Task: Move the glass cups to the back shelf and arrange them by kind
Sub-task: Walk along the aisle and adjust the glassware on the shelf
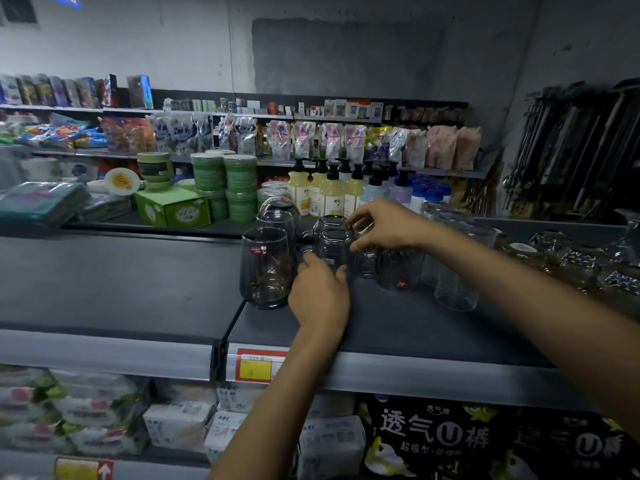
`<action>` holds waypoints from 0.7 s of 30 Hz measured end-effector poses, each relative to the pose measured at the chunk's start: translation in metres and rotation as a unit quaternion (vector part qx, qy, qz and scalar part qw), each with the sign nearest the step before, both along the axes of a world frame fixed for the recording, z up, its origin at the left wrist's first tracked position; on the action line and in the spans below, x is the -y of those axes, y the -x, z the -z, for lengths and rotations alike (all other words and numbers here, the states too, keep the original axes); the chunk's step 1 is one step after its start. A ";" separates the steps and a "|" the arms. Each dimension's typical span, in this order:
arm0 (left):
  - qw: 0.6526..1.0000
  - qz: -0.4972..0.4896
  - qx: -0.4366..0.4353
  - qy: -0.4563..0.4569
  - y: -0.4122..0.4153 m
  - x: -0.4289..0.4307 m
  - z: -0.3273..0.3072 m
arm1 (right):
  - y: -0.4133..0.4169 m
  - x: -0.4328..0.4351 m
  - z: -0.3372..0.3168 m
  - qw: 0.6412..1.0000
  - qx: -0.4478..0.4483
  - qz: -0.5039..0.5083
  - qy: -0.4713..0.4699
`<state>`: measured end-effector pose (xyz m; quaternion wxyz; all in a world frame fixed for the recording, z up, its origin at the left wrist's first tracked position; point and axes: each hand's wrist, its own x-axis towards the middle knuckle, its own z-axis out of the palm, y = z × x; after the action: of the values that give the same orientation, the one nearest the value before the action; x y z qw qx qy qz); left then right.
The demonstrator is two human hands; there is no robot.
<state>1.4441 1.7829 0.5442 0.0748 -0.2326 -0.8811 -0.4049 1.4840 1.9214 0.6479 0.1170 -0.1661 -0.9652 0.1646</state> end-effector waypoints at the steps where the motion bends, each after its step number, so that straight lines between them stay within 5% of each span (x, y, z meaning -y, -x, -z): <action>1: 1.000 0.000 0.000 0.000 0.000 0.000 0.000 | -0.001 -0.002 -0.002 1.000 -0.004 0.006 0.000; 21: 1.000 0.013 -0.011 -0.014 0.003 -0.002 0.002 | 0.035 -0.007 -0.011 0.999 0.034 0.009 -0.014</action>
<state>1.4410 1.7853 0.5427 0.0829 -0.2476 -0.8712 -0.4157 1.4485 1.9288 0.6588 0.0880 -0.1789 -0.9692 0.1447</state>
